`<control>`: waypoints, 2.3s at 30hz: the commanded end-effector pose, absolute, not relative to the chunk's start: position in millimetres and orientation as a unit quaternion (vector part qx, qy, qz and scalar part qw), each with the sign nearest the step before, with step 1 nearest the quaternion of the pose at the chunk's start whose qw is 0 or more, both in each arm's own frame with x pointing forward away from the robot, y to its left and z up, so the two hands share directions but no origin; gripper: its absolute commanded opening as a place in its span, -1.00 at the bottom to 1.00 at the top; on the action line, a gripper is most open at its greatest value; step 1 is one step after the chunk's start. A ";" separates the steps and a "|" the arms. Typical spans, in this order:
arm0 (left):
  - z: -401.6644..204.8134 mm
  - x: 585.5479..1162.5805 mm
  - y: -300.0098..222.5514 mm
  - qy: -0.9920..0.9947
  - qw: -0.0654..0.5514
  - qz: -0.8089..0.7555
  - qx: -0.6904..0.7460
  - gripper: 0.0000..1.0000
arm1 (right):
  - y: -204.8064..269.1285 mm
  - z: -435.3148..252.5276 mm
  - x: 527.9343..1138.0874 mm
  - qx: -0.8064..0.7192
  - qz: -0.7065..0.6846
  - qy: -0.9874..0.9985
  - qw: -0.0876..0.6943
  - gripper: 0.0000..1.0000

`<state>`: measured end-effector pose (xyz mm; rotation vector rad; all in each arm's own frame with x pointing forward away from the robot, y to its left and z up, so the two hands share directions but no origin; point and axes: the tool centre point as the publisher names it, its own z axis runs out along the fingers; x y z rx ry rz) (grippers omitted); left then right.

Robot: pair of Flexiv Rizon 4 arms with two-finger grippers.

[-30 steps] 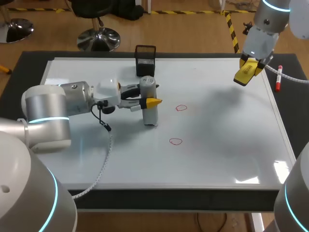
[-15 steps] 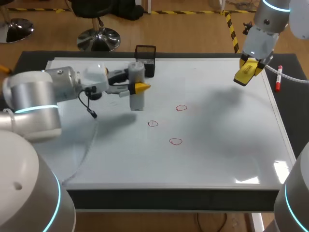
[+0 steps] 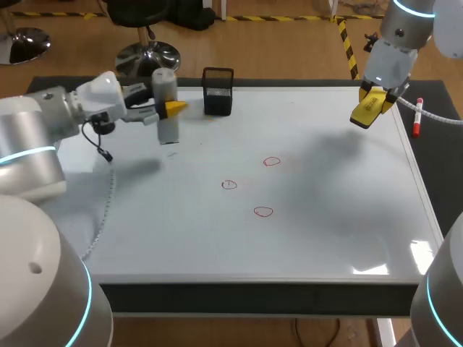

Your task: Pick up the inspection probe, press it on each red-marked spot on the whiteboard one by one, put down the probe, pick up the eraser, and wipe off all the red marks.

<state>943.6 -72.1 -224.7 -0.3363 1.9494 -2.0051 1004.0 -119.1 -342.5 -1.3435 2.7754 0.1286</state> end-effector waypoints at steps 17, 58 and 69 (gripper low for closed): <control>-226.9 958.7 -28.7 0.665 0.191 -0.707 -0.147 -1.00 | -119.7 -341.4 1003.9 -0.436 0.040 0.899 0.027 -1.00; -228.8 960.4 -25.5 0.661 0.192 -0.710 -0.148 -1.00 | -91.7 -336.3 997.5 -0.487 0.050 0.871 0.041 -1.00; -228.8 960.4 -25.5 0.661 0.192 -0.710 -0.148 -1.00 | -26.0 -327.2 978.4 -0.587 0.055 0.807 0.000 -1.00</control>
